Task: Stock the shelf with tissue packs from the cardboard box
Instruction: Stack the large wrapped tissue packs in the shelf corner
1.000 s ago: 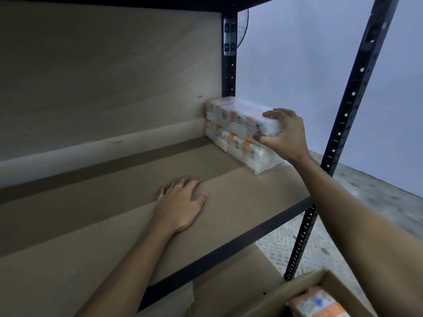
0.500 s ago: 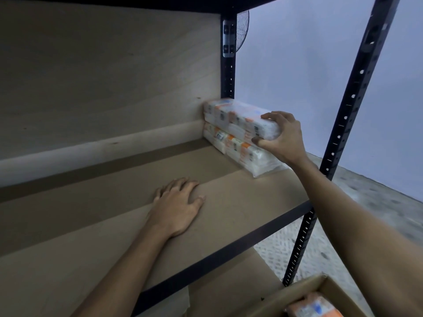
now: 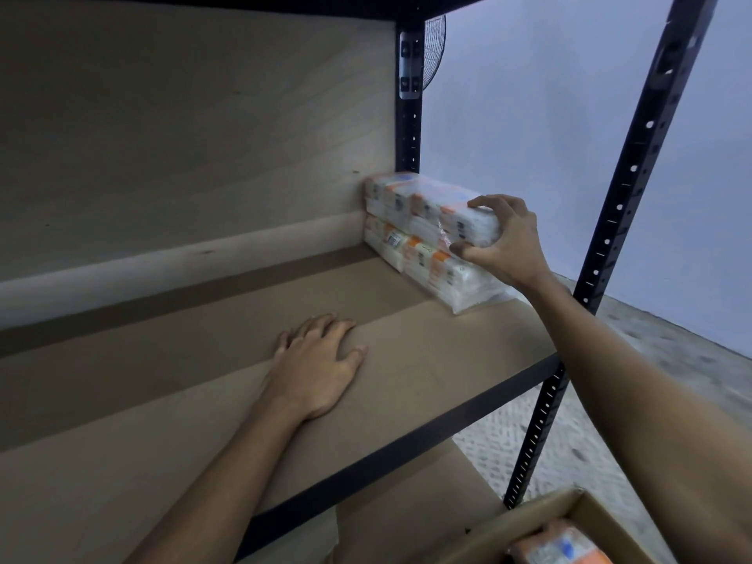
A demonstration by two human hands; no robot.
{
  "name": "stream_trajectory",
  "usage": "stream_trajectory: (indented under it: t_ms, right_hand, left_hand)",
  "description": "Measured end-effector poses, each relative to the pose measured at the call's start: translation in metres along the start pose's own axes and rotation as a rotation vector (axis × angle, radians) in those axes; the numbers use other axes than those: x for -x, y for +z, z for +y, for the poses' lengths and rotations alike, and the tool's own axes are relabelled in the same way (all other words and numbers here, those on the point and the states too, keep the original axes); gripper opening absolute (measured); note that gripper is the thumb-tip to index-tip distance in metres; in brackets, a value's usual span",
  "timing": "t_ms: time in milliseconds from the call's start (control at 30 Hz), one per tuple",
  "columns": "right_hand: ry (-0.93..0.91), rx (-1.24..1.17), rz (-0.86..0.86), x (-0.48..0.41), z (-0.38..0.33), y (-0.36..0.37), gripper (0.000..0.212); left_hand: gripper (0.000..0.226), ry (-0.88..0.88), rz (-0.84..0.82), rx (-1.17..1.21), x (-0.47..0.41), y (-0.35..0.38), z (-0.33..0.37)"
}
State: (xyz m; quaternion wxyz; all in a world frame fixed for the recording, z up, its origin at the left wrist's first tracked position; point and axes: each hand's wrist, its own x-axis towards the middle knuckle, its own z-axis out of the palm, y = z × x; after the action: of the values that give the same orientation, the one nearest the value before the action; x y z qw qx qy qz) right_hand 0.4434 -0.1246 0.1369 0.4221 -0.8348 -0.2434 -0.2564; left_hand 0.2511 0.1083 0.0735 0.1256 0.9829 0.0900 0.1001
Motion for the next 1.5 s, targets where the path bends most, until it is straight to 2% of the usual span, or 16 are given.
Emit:
stream_trajectory:
  t_ms: [300, 400, 533, 633, 833, 967, 1100, 1333, 1500]
  right_hand:
    - [0.024, 0.222, -0.024, 0.006, -0.012, -0.012, 0.074]
    - [0.029, 0.216, -0.006, 0.016, -0.019, -0.016, 0.078]
    - [-0.005, 0.235, -0.03, 0.037, -0.029, -0.024, 0.075]
    - [-0.018, 0.259, -0.059, 0.064, -0.035, -0.03, 0.065]
    - [-0.077, 0.412, -0.252, 0.128, -0.049, -0.032, 0.053]
    - [-0.032, 0.414, -0.411, 0.162, -0.066, -0.024, 0.048]
    - [0.004, 0.44, -0.473, 0.186, -0.081, -0.02, 0.044]
    - [0.043, 0.346, -0.393, 0.229, -0.099, -0.031, 0.044]
    - [0.11, 0.217, -0.314, 0.267, -0.096, -0.051, 0.047]
  left_hand:
    - [0.05, 0.0, 0.013, 0.002, 0.0, -0.001, 0.0]
    - [0.051, 0.005, 0.013, -0.008, 0.002, -0.003, 0.001]
    - [0.052, 0.019, 0.025, -0.015, 0.004, -0.008, 0.004]
    - [0.05, 0.041, 0.032, -0.017, 0.007, -0.011, 0.006]
    - [0.046, 0.075, -0.024, 0.046, 0.028, -0.019, 0.015]
    - [0.051, 0.079, -0.093, 0.027, 0.048, -0.019, 0.022]
    - [0.054, 0.096, -0.11, 0.018, 0.07, -0.02, 0.029]
    - [0.052, 0.191, -0.115, 0.09, 0.112, -0.017, 0.051]
    - [0.049, 0.305, -0.096, 0.292, 0.148, -0.005, 0.082]
